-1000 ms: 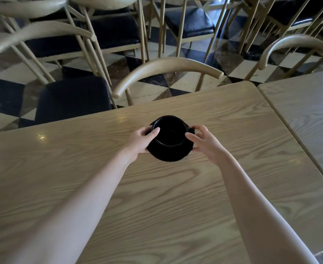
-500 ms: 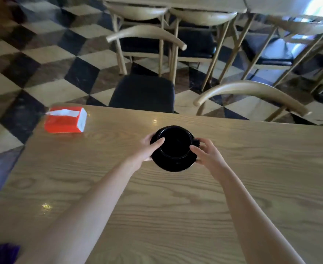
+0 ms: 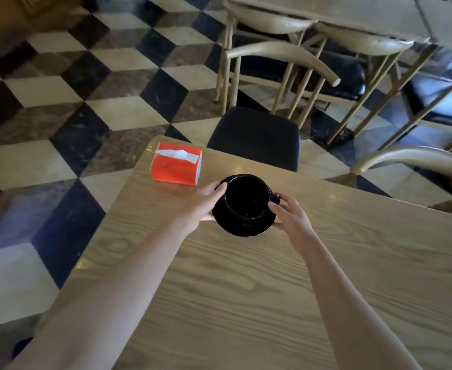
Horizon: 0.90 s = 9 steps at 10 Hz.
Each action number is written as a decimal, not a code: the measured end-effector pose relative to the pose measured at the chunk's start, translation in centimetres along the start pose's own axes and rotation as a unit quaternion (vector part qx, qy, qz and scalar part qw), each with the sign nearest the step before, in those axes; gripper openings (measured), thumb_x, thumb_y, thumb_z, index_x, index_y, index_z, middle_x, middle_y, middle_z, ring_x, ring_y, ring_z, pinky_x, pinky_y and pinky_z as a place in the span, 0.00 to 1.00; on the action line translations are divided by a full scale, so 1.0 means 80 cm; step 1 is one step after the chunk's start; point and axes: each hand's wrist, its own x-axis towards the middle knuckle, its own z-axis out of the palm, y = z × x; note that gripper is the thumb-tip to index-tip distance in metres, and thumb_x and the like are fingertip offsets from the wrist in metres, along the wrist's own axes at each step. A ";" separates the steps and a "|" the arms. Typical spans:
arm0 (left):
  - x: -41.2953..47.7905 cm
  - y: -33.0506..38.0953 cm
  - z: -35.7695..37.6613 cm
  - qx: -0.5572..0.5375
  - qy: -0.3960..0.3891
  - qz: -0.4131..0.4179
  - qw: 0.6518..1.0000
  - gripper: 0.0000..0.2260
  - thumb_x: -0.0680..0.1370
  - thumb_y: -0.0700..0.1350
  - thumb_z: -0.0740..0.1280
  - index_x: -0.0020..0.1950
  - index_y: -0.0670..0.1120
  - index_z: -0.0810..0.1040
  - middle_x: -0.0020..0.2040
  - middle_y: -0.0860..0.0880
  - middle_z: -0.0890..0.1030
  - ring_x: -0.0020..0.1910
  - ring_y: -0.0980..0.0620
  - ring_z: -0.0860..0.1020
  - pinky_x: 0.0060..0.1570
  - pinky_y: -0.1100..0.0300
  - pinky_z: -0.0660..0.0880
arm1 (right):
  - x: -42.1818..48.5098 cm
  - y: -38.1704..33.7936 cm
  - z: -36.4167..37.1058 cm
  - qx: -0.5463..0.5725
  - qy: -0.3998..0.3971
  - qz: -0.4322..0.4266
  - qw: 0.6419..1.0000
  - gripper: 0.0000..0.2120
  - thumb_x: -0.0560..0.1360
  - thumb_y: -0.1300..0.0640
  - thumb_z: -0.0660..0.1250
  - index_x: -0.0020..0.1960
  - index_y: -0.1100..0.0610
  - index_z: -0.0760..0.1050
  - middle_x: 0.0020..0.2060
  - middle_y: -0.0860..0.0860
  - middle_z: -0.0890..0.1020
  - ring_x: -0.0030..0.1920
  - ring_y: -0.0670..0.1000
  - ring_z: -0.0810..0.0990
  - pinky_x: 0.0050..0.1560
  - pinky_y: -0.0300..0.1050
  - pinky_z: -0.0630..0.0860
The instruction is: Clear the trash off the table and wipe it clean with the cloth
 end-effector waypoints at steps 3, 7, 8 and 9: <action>0.010 -0.007 -0.017 0.041 -0.083 -0.016 0.996 0.20 0.79 0.56 0.59 0.70 0.52 0.67 0.65 0.51 0.72 0.56 0.54 0.70 0.51 0.55 0.74 | -0.006 0.006 0.020 0.026 0.063 0.047 0.997 0.15 0.76 0.63 0.63 0.61 0.55 0.71 0.44 0.51 0.80 0.44 0.49 0.80 0.44 0.45 0.78; -0.001 -0.016 -0.026 0.092 -0.148 -0.015 0.985 0.26 0.79 0.55 0.58 0.76 0.52 0.55 0.75 0.50 0.61 0.72 0.48 0.64 0.67 0.46 0.68 | -0.031 0.003 0.029 -0.043 0.065 0.072 0.994 0.13 0.78 0.55 0.60 0.62 0.55 0.70 0.53 0.52 0.80 0.51 0.49 0.79 0.57 0.50 0.75; -0.009 -0.022 -0.033 0.101 -0.153 -0.017 0.983 0.25 0.80 0.54 0.58 0.75 0.52 0.57 0.76 0.48 0.60 0.72 0.46 0.63 0.66 0.43 0.68 | -0.039 0.001 0.023 -0.112 0.065 0.130 0.983 0.27 0.77 0.51 0.62 0.73 0.53 0.59 0.67 0.54 0.72 0.62 0.54 0.74 0.59 0.50 0.74; -0.020 -0.028 -0.035 0.109 -0.146 -0.012 0.983 0.27 0.79 0.55 0.59 0.76 0.52 0.54 0.76 0.46 0.59 0.71 0.44 0.65 0.65 0.45 0.70 | -0.050 0.004 0.016 -0.189 0.047 0.156 0.968 0.29 0.77 0.53 0.64 0.74 0.56 0.58 0.70 0.56 0.68 0.66 0.56 0.72 0.61 0.52 0.75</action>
